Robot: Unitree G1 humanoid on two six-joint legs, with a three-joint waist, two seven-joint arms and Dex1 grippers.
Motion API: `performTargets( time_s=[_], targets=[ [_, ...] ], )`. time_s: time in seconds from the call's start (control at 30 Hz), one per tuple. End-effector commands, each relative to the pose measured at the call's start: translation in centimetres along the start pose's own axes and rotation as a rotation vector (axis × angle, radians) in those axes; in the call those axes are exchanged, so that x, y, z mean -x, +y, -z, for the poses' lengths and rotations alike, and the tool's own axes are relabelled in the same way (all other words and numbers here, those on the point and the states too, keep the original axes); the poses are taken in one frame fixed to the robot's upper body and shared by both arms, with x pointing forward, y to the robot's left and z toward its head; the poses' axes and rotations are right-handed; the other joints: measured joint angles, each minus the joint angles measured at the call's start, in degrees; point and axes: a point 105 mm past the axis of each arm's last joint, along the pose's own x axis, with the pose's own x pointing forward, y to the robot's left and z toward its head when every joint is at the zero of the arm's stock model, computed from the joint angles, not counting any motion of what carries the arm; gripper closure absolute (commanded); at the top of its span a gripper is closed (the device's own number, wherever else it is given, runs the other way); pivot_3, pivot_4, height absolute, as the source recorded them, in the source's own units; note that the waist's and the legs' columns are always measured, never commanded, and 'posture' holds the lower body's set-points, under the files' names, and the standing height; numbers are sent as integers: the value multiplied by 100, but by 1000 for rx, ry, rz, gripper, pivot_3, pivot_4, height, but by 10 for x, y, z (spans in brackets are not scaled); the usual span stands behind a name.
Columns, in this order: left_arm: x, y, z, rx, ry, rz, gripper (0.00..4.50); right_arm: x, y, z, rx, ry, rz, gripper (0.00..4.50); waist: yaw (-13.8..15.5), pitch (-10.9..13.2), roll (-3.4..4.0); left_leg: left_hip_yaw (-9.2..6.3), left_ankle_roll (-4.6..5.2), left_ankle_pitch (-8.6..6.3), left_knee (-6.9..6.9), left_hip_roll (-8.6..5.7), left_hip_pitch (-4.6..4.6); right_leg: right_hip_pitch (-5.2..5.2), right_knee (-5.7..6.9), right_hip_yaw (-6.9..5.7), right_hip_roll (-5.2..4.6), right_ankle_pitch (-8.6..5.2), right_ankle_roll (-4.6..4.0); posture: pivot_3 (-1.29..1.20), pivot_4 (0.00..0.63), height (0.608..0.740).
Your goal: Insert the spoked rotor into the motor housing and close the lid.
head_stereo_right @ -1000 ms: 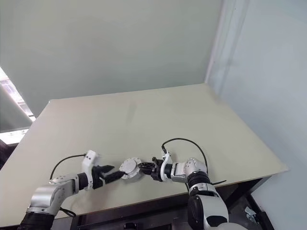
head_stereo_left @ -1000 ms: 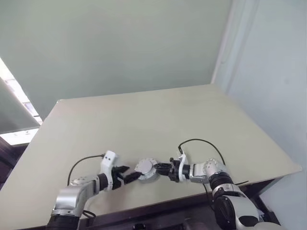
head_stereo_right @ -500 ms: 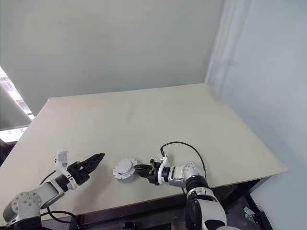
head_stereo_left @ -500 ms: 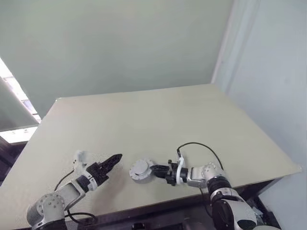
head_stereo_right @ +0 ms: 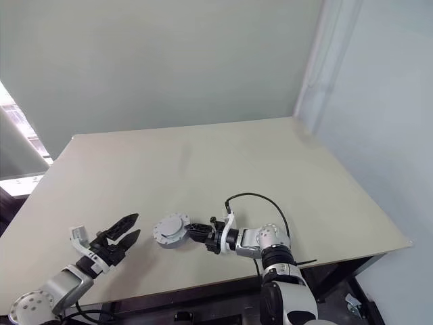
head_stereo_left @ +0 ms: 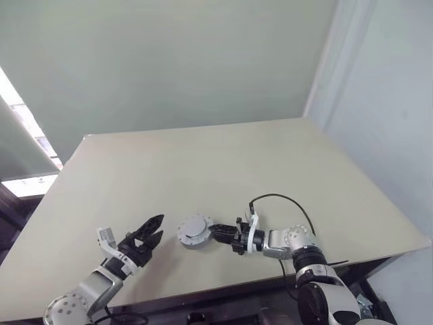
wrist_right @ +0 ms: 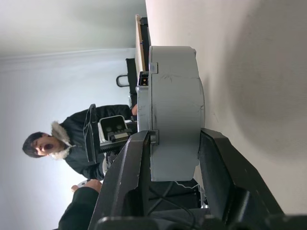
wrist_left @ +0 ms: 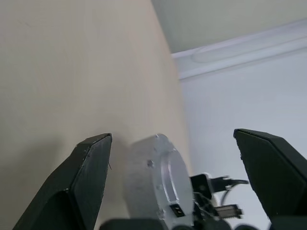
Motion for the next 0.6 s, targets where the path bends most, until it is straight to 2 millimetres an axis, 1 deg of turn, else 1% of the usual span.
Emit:
performTargets(
  time_s=[0.03,0.1,0.3,0.43,0.6],
  targets=[
    [-9,-14,8,-4,23,59,0,-17,41,-3,61,12,-143,3281,4,-1,-1,0,0,0,5,0,-16,-11,2,0,0,1,0,0,0,740],
    [-11,-10,14,15,35,48,0,-18,43,-2,67,17,-149,3281,4,-1,-1,-1,0,1,10,-1,-28,-22,4,0,0,2,0,0,0,740],
    [-16,1,26,47,59,16,0,-20,53,-1,87,27,-172,3281,4,0,-1,1,0,1,11,-1,-28,-23,5,1,1,2,0,0,0,740],
    [-29,-3,36,83,74,51,0,-20,60,1,107,41,-184,3281,7,0,-1,2,0,1,15,-2,-29,-22,5,1,1,2,0,0,0,740],
    [-38,-6,46,101,97,79,0,-20,59,4,112,49,-177,3281,17,-1,-1,1,0,1,22,-5,-33,-21,6,1,1,2,0,0,0,740]
  ],
)
